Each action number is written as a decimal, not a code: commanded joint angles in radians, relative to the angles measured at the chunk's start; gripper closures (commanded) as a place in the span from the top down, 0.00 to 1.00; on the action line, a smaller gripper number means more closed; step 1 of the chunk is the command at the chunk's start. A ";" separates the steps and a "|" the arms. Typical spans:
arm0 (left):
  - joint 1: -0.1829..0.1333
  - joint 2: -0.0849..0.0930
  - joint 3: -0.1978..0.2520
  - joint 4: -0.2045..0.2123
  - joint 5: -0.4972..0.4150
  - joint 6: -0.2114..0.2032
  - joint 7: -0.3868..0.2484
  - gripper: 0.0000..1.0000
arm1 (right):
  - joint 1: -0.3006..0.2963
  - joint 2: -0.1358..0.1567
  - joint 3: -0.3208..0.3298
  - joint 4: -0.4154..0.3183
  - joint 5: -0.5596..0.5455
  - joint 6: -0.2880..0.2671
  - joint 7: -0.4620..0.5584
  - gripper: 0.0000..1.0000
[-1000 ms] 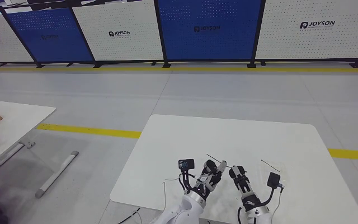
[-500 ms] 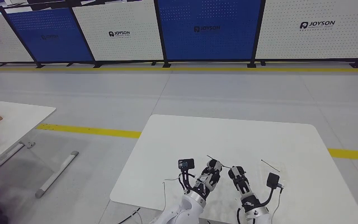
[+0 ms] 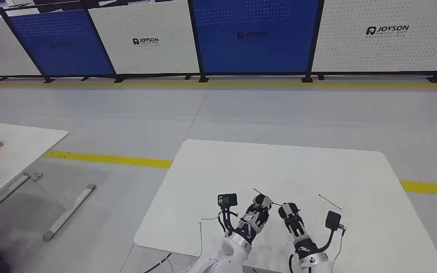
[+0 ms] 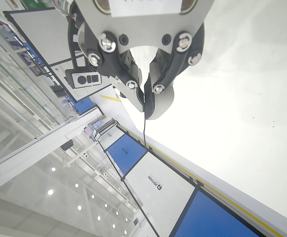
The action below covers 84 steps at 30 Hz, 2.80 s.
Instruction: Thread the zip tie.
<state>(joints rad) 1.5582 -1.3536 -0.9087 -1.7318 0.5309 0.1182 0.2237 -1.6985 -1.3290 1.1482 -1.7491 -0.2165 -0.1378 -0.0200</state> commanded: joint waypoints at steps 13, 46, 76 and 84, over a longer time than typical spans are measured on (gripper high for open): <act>-0.002 -0.003 -0.003 0.005 -0.005 0.008 -0.001 0.00 | 0.001 -0.001 0.000 0.002 -0.003 -0.001 0.002 0.00; -0.009 -0.014 -0.006 0.013 -0.020 0.064 0.004 0.00 | -0.004 0.000 0.006 0.011 -0.018 -0.022 0.010 0.25; 0.013 -0.012 -0.013 -0.002 0.008 0.016 -0.006 0.00 | -0.009 -0.001 0.005 0.001 -0.027 -0.019 0.013 0.00; 0.015 -0.012 -0.020 -0.004 0.010 0.022 -0.005 0.35 | -0.006 -0.002 0.003 0.006 -0.040 -0.001 -0.006 0.00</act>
<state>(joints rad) 1.5728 -1.3652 -0.9265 -1.7353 0.5420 0.1397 0.2152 -1.7057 -1.3308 1.1525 -1.7443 -0.2563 -0.1406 -0.0238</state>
